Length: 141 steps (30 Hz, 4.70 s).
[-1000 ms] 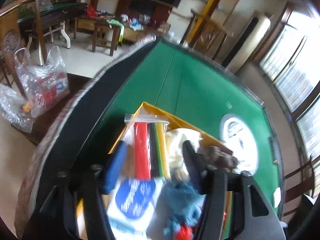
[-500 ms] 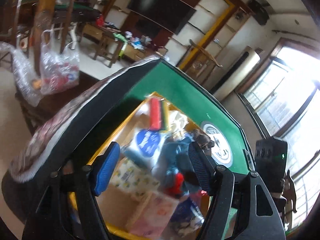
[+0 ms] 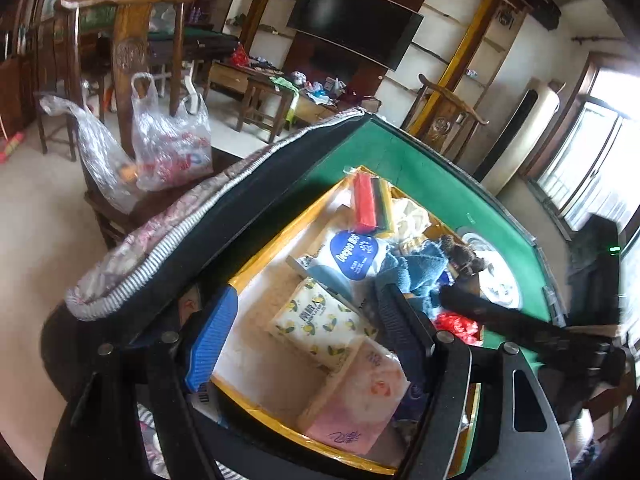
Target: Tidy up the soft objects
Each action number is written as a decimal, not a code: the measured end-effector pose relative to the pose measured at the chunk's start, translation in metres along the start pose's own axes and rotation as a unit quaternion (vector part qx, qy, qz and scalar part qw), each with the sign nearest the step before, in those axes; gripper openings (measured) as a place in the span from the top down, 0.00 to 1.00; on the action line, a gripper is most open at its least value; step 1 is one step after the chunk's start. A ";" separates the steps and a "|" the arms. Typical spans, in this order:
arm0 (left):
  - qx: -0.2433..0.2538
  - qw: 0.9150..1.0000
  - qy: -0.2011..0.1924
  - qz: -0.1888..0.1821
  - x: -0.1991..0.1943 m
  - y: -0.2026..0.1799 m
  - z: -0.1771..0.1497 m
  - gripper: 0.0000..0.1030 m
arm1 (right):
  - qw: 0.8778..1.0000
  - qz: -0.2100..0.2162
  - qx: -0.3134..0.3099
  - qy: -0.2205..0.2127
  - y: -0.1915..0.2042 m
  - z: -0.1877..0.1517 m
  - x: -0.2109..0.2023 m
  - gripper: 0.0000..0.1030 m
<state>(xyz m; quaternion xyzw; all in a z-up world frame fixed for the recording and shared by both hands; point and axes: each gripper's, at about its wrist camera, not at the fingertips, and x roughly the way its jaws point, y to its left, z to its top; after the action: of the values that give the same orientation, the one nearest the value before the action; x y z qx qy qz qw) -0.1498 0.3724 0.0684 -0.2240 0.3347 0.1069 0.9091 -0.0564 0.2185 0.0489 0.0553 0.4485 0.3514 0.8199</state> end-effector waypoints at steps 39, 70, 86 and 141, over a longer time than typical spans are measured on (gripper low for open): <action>0.156 0.980 -0.025 0.118 -0.008 -0.095 -0.030 0.29 | 0.981 -0.089 0.147 -0.095 -0.174 -0.076 -0.144 0.41; 0.197 0.980 0.006 -0.029 -0.018 -0.146 -0.057 0.29 | 0.949 -0.138 0.268 -0.098 -0.282 -0.114 -0.228 0.20; 0.152 0.987 0.005 -0.059 -0.009 -0.126 -0.052 0.29 | 0.961 -0.177 0.198 -0.081 -0.234 -0.037 -0.187 0.20; 0.316 0.926 0.174 -0.112 0.077 -0.265 -0.123 0.17 | 0.915 -0.252 0.296 -0.108 -0.311 -0.178 -0.348 0.33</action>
<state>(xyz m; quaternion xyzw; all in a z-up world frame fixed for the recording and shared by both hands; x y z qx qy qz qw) -0.0693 0.0845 0.0240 0.0232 0.4767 -0.1478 0.8662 -0.1529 -0.2717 0.0597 0.2179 0.4401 -0.0239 0.8708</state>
